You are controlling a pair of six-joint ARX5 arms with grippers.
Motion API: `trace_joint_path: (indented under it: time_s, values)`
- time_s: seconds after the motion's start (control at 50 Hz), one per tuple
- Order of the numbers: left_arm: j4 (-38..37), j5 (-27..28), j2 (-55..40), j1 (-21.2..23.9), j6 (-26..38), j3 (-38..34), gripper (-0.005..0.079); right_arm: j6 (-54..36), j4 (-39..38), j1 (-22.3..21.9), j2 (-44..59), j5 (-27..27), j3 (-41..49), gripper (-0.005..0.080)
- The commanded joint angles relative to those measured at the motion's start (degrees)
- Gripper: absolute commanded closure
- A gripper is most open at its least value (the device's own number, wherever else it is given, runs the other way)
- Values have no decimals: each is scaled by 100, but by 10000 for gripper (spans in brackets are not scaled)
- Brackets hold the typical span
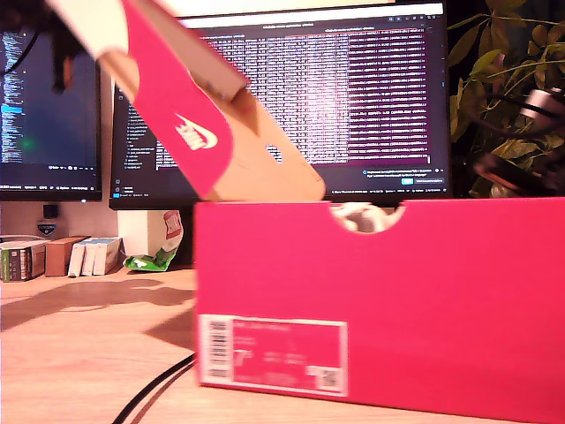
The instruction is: Close the red shoebox by pushing the lid with your left arm and holding the box in place with your right arm
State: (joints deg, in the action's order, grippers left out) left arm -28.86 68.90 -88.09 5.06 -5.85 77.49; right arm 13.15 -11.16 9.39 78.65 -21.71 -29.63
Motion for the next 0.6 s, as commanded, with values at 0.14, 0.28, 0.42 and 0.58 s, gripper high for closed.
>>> trace_joint_path:
  time_s: [0.14,0.28,0.42,0.58]
  values:
    - [-177,-142,-299,688,-13,-321,762,17,-181,549,7,-177,-409,764]
    - [63,-214,-299,1021,-13,-321,762,-162,-70,363,4,2,-437,764]
    - [1086,-1526,-177,1401,-2,-321,762,-393,345,11,4,81,-514,764]
    - [2138,-3980,238,1744,439,-321,762,-629,706,-380,2,87,-695,764]
